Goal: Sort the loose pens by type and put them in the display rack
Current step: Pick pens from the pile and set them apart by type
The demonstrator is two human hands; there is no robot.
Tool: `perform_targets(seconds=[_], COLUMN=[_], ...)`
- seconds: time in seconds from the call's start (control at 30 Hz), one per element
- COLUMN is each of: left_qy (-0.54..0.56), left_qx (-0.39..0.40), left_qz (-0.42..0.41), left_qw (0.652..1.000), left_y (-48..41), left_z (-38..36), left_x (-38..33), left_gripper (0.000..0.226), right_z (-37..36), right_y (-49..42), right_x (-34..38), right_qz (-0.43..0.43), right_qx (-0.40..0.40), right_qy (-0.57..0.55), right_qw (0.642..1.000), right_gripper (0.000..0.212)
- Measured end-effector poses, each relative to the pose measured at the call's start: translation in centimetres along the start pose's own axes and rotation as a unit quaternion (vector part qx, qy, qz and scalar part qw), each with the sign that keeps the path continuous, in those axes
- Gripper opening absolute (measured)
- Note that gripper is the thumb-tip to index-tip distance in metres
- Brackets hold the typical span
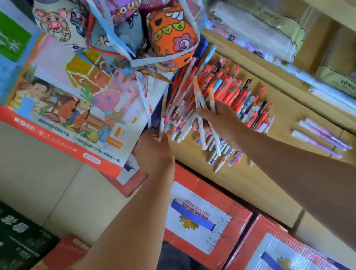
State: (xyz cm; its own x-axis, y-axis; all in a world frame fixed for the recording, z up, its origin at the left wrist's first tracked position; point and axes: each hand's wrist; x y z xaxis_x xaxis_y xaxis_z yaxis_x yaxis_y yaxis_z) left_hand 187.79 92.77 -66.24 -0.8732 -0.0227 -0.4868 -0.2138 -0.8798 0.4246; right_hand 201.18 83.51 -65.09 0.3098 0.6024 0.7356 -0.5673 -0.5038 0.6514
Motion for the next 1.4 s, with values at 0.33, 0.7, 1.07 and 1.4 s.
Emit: perform_targets(seconds=[0.33,0.7,1.07,1.4], left_qy=[0.146,0.218,0.077,-0.065], left_qx=[0.101,0.252,0.396,0.353], left_qz=[0.003,-0.034,-0.157,-0.467], left_qw=[0.984,0.942,0.901,0.808], left_y=[1.9,8.9,13.3,18.8], left_z=[2.0,4.0,0.2,-5.7], left_x=[1.8,3.1,0.5,-4.7], left_gripper=[0.017,0.007,0.02,0.041], right_z=[0.1,-1.4,5.5,12.6], right_y=[1.9,8.0,13.7,20.9], right_x=[0.2,-0.9,-7.4,-13.8], right_qz=[-0.046,-0.059,-0.118,-0.164], right_qx=[0.011,0.075,0.026,0.032], right_qy=[-0.06,-0.1,-0.142,-0.111], right_qw=[0.997,0.99,0.983,0.98], right_gripper=[0.017,0.015,0.014,0.008])
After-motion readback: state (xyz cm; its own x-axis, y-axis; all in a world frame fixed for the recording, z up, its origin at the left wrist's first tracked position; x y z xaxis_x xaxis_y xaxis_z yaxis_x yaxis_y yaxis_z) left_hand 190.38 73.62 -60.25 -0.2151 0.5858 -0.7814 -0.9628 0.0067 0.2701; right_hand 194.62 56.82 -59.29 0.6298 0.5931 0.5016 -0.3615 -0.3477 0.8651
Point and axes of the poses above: each hand's wrist, its own y-axis away from the middle knuckle, its own z-axis out of the back of the hand, x = y × z
